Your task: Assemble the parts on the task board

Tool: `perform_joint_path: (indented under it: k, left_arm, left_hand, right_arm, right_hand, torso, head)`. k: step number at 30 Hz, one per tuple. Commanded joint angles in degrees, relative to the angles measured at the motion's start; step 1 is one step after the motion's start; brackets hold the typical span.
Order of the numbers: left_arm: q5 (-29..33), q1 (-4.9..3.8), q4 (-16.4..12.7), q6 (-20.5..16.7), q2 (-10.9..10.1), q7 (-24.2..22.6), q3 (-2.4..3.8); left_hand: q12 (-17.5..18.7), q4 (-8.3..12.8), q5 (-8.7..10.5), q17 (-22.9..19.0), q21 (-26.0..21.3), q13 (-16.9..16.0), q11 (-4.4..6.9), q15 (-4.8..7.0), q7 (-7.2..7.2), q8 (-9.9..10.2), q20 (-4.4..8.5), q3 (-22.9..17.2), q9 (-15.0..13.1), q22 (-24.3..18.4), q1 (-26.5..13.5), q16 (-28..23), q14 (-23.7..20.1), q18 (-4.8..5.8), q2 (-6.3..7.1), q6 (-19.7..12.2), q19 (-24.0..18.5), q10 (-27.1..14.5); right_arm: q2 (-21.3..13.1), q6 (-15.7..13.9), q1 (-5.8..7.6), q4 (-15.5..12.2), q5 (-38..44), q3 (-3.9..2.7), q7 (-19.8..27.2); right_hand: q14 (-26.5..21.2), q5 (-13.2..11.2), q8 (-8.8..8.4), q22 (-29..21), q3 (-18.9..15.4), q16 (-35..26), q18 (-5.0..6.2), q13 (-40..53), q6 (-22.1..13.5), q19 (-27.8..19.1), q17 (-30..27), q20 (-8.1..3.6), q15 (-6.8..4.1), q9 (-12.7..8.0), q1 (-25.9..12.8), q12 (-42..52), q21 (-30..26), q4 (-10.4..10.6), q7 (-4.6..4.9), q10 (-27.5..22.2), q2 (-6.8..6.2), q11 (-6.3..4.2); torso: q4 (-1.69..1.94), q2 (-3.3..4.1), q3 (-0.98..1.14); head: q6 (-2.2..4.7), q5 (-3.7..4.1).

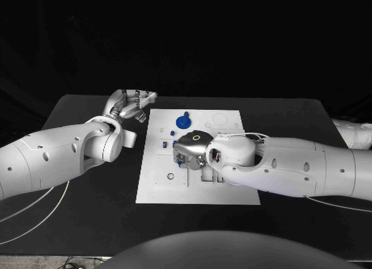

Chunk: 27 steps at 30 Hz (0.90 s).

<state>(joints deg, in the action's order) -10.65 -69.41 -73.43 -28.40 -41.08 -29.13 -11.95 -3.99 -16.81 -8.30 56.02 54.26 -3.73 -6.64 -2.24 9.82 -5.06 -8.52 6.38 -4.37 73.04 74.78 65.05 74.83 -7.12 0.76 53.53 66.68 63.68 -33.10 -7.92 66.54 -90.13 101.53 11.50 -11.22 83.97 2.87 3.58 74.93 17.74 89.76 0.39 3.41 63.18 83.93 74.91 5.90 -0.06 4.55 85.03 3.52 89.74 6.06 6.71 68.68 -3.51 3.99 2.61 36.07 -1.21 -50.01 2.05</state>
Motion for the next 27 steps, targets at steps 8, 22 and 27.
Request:
perform_joint_path:
  k: [8,22,27]
  left_arm:
    - [0.0,-0.03,0.0,1.0,0.2,-0.4,0.04]
    - [0.0,-0.03,0.0,1.1,0.1,-0.3,0.04]
    - [0.0,-0.03,0.1,1.1,0.1,-0.3,0.04]
  left_hand:
    - [-0.1,0.1,-0.31,-0.1,-0.3,-0.1,0.37,-0.01,-0.17,-0.2,0.06,0.4,0.0,-0.1,0.0,-0.2,-0.2,-0.42,-0.63,0.0,-0.3,0.1]
    - [0.0,0.1,-0.42,-0.1,-0.2,-0.1,0.35,-0.03,-0.15,-0.2,0.04,0.5,0.0,0.0,0.2,-0.2,-0.3,-0.42,-0.84,-0.1,-0.4,0.1]
    - [0.0,0.1,-0.42,-0.1,-0.2,-0.1,0.35,-0.03,-0.15,-0.2,0.04,0.5,0.0,0.0,0.2,-0.2,-0.3,-0.42,-0.84,-0.1,-0.4,0.1]
  right_arm:
    - [-0.1,1.2,-0.05,0.0,1.0,0.01,-0.9]
    - [-2.8,-9.2,0.09,-1.6,-1.9,0.00,1.3]
    - [-6.2,-16.0,1.99,-3.6,-11.9,-0.05,3.9]
  right_hand:
    - [6.0,0.1,0.01,15.1,0.2,0.2,-0.39,0.0,-6.8,6.1,15.1,1.48,1.53,-0.8,-1.4,-0.1,0.3,0.2,-0.06,-4.7,-1.73,1.42]
    - [6.0,-0.1,0.70,15.1,-1.7,0.2,-0.39,0.2,-6.2,6.1,15.1,2.17,2.04,-0.2,-4.1,0.4,0.3,1.1,0.77,-5.4,-2.82,1.96]
    - [6.0,0.0,0.96,15.1,-3.0,0.2,-0.39,0.3,-5.4,6.1,15.1,2.26,2.14,0.0,-6.1,0.8,0.3,2.3,2.22,-4.5,-2.38,2.16]
  torso:
    - [0.06,0.03,-0.02]
    - [-0.02,0.04,-0.01]
    - [-0.01,-0.01,-0.04]
  head:
    - [0.01,0.16]
    - [0.01,-0.05]
    - [0.01,0.02]
